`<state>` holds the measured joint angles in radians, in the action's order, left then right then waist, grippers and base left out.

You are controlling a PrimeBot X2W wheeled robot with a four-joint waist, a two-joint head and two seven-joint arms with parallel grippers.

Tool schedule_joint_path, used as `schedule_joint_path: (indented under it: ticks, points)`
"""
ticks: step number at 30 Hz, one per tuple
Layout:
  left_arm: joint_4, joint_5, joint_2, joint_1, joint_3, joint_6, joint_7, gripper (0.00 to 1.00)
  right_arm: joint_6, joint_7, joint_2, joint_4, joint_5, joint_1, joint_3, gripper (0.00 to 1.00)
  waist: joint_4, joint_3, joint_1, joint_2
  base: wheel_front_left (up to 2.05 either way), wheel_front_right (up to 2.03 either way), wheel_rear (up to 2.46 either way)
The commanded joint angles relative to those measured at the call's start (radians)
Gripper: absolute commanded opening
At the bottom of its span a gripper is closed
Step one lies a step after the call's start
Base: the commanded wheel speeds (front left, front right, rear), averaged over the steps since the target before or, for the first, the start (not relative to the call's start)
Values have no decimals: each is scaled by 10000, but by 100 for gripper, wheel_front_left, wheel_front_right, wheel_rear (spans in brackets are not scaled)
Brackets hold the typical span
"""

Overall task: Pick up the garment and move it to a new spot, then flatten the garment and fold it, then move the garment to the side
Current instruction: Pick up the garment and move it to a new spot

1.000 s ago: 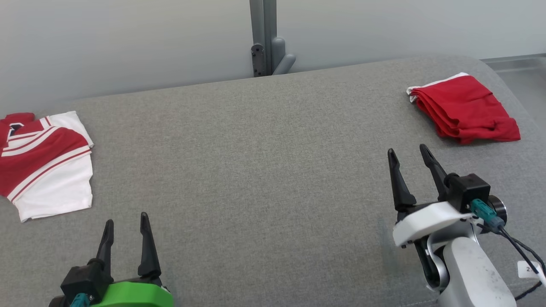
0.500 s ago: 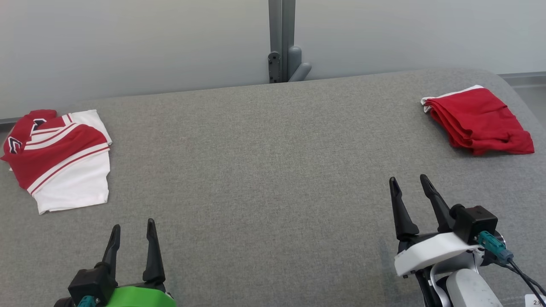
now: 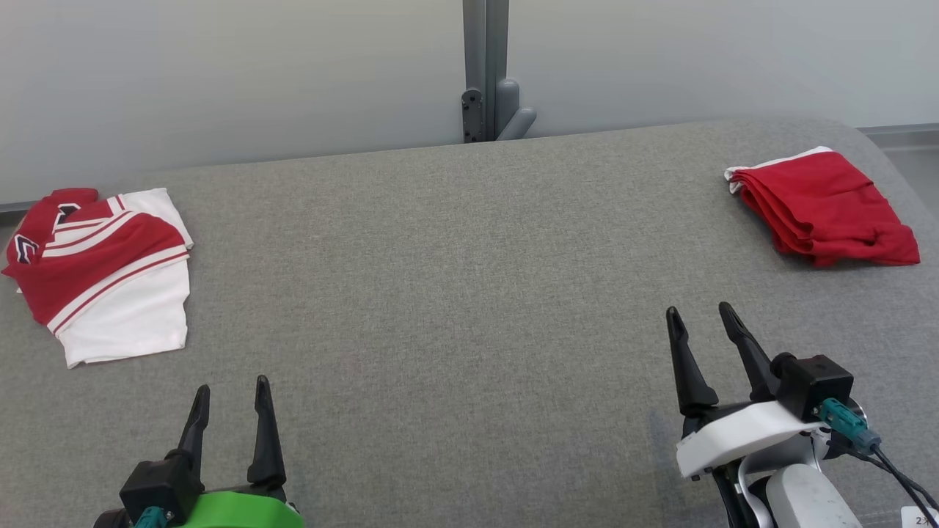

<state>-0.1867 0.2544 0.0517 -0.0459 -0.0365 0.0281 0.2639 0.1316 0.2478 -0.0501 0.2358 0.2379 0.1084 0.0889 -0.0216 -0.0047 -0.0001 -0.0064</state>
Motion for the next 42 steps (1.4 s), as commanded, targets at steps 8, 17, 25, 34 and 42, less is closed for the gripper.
schedule_joint_path:
  ticks: [8,17,25,34,42]
  points:
    - [-15,13,-11,185,4,16,8,100,-16,-27,-4,-89,40,-169,-49,100,125,1,1,64,0,0,0]
    - [104,1,0,123,26,-127,8,100,-16,-8,-3,-186,16,-309,-69,100,1611,-176,1,64,0,0,0]
    - [157,-210,1,-347,119,-118,6,100,-16,-24,-3,-141,195,-536,110,100,3966,-469,1,64,0,0,0]
    - [263,-333,65,-696,220,-35,6,100,-16,67,-8,79,462,-448,500,100,5090,-554,1,64,0,0,0]
    - [299,-398,52,-734,231,-30,6,100,-16,114,-17,305,475,-366,627,100,5069,-576,1,64,0,0,0]
